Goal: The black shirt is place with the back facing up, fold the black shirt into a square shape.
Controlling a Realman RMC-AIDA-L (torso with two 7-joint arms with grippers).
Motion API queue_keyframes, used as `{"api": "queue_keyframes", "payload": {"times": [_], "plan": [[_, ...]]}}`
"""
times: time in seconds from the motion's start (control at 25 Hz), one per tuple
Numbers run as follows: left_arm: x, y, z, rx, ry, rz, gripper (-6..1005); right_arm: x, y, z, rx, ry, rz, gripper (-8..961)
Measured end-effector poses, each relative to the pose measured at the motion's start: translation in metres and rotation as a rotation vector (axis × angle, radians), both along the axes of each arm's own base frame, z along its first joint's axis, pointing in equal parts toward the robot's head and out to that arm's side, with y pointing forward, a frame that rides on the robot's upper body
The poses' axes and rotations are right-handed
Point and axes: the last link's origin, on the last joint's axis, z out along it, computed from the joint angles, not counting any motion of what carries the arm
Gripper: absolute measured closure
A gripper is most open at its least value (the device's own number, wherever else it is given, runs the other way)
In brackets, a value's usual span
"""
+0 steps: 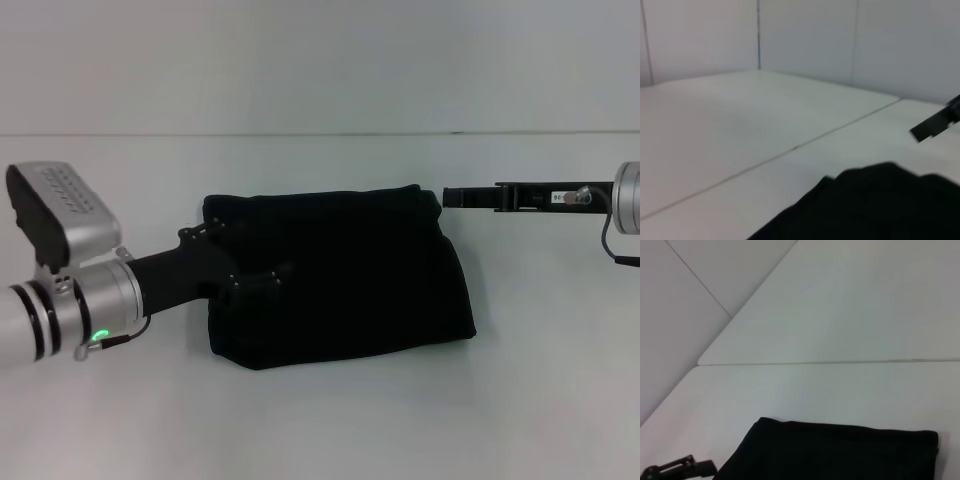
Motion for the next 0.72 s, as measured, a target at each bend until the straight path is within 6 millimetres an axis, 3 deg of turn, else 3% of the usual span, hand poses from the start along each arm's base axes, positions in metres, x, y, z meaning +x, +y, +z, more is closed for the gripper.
{"api": "queue_keyframes", "payload": {"times": [0.72], "plan": [[-0.023,-0.015,-0.010,0.007,0.050,0.057,90,-0.002,0.003,0.000,0.010,-0.015,0.013,389]]}}
